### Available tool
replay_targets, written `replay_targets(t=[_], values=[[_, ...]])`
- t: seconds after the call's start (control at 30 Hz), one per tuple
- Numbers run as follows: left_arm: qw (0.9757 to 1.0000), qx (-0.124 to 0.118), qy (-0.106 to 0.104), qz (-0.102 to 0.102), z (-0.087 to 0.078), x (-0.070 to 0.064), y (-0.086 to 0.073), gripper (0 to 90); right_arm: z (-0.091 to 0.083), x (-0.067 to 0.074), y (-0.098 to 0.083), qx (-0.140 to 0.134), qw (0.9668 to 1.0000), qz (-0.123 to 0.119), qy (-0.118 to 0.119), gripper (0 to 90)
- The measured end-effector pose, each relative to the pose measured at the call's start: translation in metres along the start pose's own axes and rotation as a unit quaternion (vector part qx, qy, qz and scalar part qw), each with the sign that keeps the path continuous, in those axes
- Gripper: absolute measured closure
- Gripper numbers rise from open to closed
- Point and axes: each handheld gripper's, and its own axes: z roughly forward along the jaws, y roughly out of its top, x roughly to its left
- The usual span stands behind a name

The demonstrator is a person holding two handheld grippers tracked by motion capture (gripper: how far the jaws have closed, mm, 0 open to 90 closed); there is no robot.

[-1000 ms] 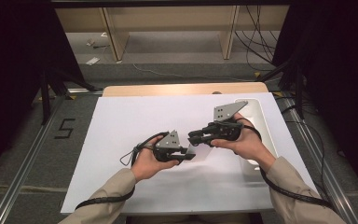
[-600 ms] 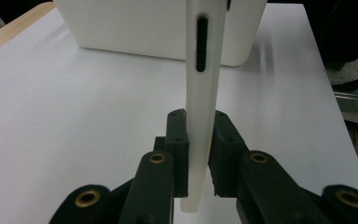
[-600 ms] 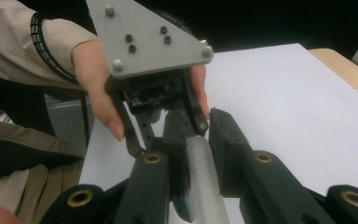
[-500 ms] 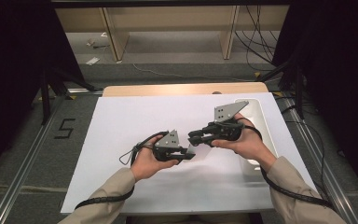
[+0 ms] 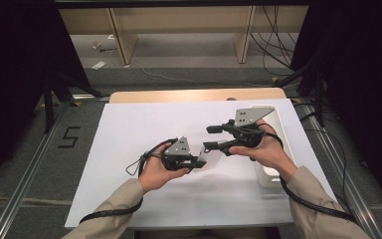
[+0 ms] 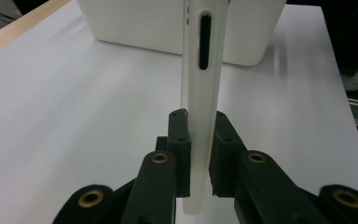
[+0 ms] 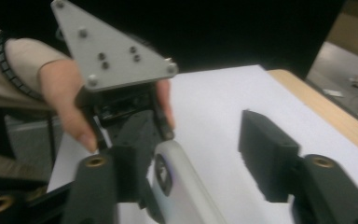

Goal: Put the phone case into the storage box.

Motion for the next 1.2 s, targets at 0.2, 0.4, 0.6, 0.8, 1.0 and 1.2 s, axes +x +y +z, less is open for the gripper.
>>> replay_targets(t=[0.2,0.4,0.6,0.8,1.0,1.2], values=[[0.9989,-0.003,0.034,-0.032,-0.005,0.004,0.0,81.1,-0.006,-0.008,-0.003,-0.046,0.9972,0.039,-0.045,29.0],[0.9954,-0.015,0.076,-0.057,-0.01,0.007,0.0,81.0,-0.012,-0.016,-0.009,-0.062,0.9912,0.071,-0.093,25.5],[0.9892,-0.024,0.119,-0.083,-0.015,0.011,-0.001,81.0,-0.013,-0.021,-0.017,-0.068,0.9856,0.093,-0.124,25.3],[0.9813,-0.035,0.156,-0.107,-0.019,0.014,-0.002,81.0,-0.005,-0.021,-0.026,-0.065,0.9796,0.107,-0.157,17.7],[0.9777,-0.038,0.166,-0.123,-0.021,0.015,-0.002,81.0,0.0,-0.019,-0.029,-0.064,0.9772,0.113,-0.168,15.9],[0.9744,-0.046,0.168,-0.142,-0.018,0.014,0.0,80.9,0.005,-0.016,-0.03,-0.076,0.9735,0.124,-0.177,14.6]])
